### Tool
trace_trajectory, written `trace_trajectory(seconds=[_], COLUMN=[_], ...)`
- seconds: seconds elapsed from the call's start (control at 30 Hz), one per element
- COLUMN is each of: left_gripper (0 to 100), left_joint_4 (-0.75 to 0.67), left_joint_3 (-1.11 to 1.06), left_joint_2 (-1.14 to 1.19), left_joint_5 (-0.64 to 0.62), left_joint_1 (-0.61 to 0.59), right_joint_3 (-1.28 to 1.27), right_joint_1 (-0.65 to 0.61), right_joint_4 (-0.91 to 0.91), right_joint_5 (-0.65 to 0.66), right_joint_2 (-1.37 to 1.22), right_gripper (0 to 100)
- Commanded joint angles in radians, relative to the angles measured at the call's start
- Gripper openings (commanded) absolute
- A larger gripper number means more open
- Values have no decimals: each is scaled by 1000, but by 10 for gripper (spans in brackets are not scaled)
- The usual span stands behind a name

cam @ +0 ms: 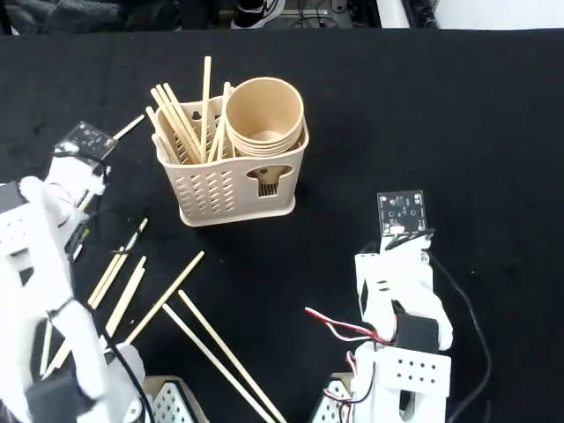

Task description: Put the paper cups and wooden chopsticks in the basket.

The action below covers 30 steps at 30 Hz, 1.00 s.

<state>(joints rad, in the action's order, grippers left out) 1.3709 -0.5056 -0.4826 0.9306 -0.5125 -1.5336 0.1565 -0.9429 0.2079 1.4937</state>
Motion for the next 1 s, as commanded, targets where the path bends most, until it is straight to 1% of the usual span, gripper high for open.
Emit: trace_trajectory(seconds=[0.0,0.07,0.17,0.3,0.43,0.6,0.77,0.87,0.97], left_gripper=[29,29,29,29,29,29,29,29,29], left_joint_4=[66,89,87,49,-2,-75,-224,-365,-562], left_joint_3=[12,15,21,15,10,10,8,-21,-96], left_joint_2=[-120,-161,-238,-364,-516,-703,-872,-947,-967], left_joint_5=[-38,-64,-126,-232,-331,-505,-789,-954,-987], left_joint_1=[76,108,147,174,176,176,176,186,285], right_joint_3=[5,5,7,7,7,7,7,7,7], right_joint_1=[-12,-12,-12,-12,-12,-12,-12,-12,-12], right_joint_4=[15,15,15,15,15,15,15,15,15], right_joint_5=[-6,-6,-6,-6,-6,-6,-6,-6,-6], right_joint_2=[7,7,7,7,7,7,7,7,7], right_gripper=[103,103,103,103,103,103,103,103,103])
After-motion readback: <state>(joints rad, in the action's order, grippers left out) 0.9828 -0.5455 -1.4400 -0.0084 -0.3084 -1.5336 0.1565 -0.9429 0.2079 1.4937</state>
